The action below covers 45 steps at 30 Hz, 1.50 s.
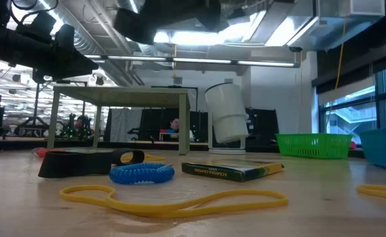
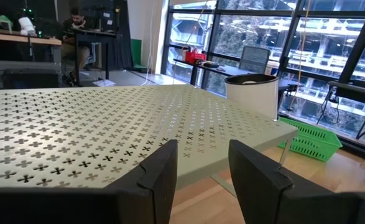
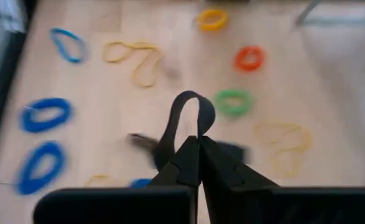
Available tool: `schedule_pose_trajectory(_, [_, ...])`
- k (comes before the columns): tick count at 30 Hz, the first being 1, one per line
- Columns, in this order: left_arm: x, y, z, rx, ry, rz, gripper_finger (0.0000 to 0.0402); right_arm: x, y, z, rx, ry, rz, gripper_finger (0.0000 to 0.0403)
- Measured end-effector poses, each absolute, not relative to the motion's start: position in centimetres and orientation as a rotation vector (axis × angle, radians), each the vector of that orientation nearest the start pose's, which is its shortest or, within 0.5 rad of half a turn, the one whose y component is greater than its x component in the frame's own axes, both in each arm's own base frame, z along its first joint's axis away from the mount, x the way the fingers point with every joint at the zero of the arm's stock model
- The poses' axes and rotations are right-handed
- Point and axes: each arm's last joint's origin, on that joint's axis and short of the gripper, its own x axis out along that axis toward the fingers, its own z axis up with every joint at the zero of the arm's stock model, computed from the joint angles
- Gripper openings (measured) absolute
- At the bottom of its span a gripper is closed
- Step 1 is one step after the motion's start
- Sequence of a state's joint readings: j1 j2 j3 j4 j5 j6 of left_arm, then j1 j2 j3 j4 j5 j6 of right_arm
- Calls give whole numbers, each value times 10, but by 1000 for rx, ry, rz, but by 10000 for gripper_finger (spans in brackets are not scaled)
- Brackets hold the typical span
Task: Pick & Place Office Desk Supplies
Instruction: Put the black rubber band into the green bin
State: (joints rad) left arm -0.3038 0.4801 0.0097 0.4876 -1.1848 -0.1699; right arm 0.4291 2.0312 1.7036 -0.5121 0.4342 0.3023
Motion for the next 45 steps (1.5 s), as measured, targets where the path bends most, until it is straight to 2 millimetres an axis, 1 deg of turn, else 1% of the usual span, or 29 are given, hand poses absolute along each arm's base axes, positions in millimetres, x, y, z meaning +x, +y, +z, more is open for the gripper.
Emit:
schedule_pose_trajectory(3, [113, -7, 169, -171, -89, 878, 139, 418, 158, 261, -140, 721, -184, 7])
schedule_pose_trajectory(5, [113, -7, 169, -170, -87, 878, 139, 419, 143, 273, -159, 686, -237, 7])
schedule_pose_trajectory(8, [113, -7, 169, -171, -88, 877, 139, 416, 123, 288, -201, 656, -327, 7])
schedule_pose_trajectory(12, [113, -7, 169, -172, -89, 878, 139, 408, 105, 305, -229, 657, -393, 7])
schedule_pose_trajectory(14, [113, -7, 169, -172, -89, 878, 139, 403, 97, 309, -239, 672, -446, 7])
schedule_pose_trajectory(18, [113, -7, 169, -172, -89, 878, 139, 389, 79, 313, -223, 701, -649, 8])
schedule_pose_trajectory(20, [113, -7, 169, -172, -90, 878, 139, 382, 71, 312, -201, 726, -721, 8])
schedule_pose_trajectory(22, [113, -7, 169, -173, -90, 878, 139, 378, 66, 306, -183, 754, -758, 8])
schedule_pose_trajectory(28, [113, -7, 169, -172, -90, 878, 139, 358, 56, 272, -136, 809, -805, 8])
schedule_pose_trajectory(34, [113, -7, 169, -172, -89, 878, 139, 328, 40, 247, 9, 752, -781, 8])
schedule_pose_trajectory(37, [113, -7, 169, -172, -89, 877, 139, 312, 33, 235, 87, 685, -724, 8])
schedule_pose_trajectory(39, [113, -7, 169, -171, -88, 877, 139, 304, 31, 227, 130, 607, -675, 8])
schedule_pose_trajectory(45, [113, -7, 169, -172, -89, 877, 139, 284, 29, 201, 126, 368, -496, 8])
